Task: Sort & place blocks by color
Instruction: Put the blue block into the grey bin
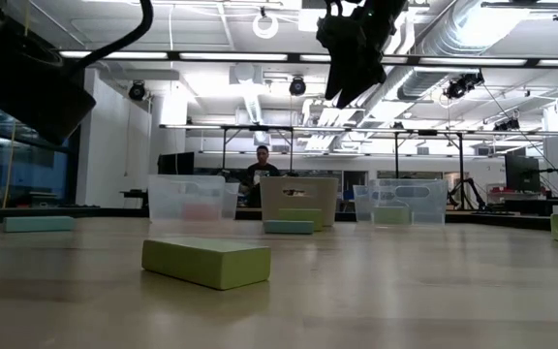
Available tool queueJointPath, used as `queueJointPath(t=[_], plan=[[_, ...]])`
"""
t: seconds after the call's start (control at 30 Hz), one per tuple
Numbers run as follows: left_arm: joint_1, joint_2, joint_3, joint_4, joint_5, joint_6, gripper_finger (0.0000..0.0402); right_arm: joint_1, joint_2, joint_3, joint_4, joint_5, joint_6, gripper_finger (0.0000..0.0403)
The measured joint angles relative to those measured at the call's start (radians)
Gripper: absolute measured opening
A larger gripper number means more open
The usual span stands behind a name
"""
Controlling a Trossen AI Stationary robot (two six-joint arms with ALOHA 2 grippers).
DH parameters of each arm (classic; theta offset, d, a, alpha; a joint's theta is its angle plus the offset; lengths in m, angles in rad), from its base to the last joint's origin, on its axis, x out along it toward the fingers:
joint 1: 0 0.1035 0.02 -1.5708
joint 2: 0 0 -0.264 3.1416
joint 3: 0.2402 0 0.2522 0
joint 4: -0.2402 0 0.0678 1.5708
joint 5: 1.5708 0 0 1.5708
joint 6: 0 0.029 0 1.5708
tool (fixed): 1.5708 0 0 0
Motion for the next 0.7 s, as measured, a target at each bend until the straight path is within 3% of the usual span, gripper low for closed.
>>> queueJointPath(t=[0.47, 0.7], plan=[[0.0, 0.0, 0.0, -0.003, 0.0, 0.034, 0.0091, 0.0, 0.0, 0.0, 0.0, 0.0, 0.0, 0.0238], [0.0, -0.01, -0.001, -0.004, -0.003, 0.085, 0.0076, 0.0, 0.0, 0.0, 0.0, 0.0, 0.0, 0.0238]])
